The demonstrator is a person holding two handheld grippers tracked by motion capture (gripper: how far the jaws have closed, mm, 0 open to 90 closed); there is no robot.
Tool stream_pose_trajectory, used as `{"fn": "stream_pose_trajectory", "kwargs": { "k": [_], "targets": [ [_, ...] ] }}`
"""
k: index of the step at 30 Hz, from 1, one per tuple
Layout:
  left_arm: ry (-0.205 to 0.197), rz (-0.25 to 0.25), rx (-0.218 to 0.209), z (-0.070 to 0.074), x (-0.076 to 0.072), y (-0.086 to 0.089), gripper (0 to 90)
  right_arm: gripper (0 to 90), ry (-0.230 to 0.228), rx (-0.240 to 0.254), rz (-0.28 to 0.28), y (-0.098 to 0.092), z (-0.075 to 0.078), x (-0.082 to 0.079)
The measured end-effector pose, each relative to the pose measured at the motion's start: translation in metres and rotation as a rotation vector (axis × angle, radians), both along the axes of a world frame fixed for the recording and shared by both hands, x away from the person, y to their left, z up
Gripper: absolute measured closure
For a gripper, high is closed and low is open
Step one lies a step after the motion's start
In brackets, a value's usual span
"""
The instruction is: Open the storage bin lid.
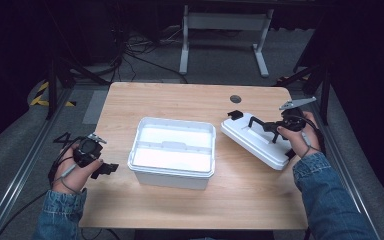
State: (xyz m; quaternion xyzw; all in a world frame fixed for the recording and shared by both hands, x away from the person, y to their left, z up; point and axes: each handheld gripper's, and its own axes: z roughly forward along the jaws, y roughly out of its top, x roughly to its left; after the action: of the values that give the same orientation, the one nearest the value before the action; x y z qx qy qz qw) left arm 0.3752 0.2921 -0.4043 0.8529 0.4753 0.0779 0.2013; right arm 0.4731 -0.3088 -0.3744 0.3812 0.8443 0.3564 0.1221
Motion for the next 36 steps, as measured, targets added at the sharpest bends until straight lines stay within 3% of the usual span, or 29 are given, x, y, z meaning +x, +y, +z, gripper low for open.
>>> {"fn": "stream_pose_trajectory", "kwargs": {
  "k": [16, 30, 36],
  "targets": [
    [0.009, 0.000, 0.001, -0.001, 0.000, -0.001, 18.7, 84.9, 0.058, 0.007, -0.022, -0.006, -0.032, -0.001],
    [0.010, -0.005, 0.004, -0.002, 0.001, -0.001, 18.7, 84.2, 0.115, 0.061, -0.048, -0.015, -0.052, 0.001],
    [0.012, -0.004, 0.002, -0.002, 0.000, -0.001, 18.7, 72.7, 0.104, 0.052, -0.072, -0.017, -0.050, 0.001]
  ]
}}
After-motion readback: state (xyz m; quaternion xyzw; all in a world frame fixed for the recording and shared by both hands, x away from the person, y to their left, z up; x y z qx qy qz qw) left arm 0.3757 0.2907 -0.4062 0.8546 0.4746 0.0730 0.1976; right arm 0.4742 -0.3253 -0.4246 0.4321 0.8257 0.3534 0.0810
